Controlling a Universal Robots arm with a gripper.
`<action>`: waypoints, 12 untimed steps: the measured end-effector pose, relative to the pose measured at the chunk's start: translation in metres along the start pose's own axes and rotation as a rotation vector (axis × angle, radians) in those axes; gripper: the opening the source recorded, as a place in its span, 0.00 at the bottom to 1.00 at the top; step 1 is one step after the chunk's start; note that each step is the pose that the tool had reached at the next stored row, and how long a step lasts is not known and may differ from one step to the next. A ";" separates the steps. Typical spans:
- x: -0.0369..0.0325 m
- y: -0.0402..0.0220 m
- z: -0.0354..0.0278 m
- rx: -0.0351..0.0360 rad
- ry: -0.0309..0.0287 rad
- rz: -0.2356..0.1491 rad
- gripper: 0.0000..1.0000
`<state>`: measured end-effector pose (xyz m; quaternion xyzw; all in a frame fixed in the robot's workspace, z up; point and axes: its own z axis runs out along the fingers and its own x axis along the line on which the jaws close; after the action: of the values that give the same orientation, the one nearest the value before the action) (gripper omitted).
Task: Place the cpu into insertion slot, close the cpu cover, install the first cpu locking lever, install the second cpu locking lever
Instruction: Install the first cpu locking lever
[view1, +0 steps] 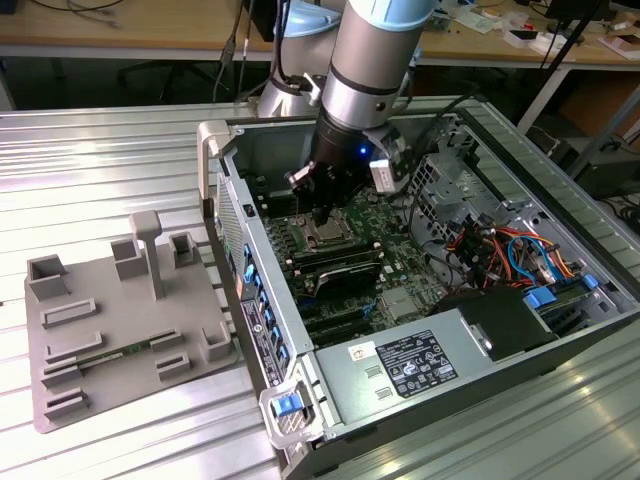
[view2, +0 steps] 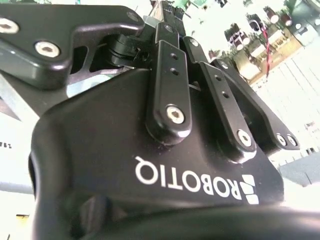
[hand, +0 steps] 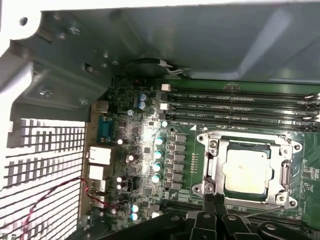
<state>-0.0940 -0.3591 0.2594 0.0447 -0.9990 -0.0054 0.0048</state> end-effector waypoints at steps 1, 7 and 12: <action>0.0006 0.0005 -0.0021 -0.0001 -0.0007 0.000 0.11; 0.0140 0.0077 -0.0060 0.0007 -0.0085 0.000 0.11; 0.0236 0.0272 -0.0057 0.0008 -0.0104 0.000 0.11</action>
<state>-0.1198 -0.3341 0.2656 0.0447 -0.9990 -0.0052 -0.0004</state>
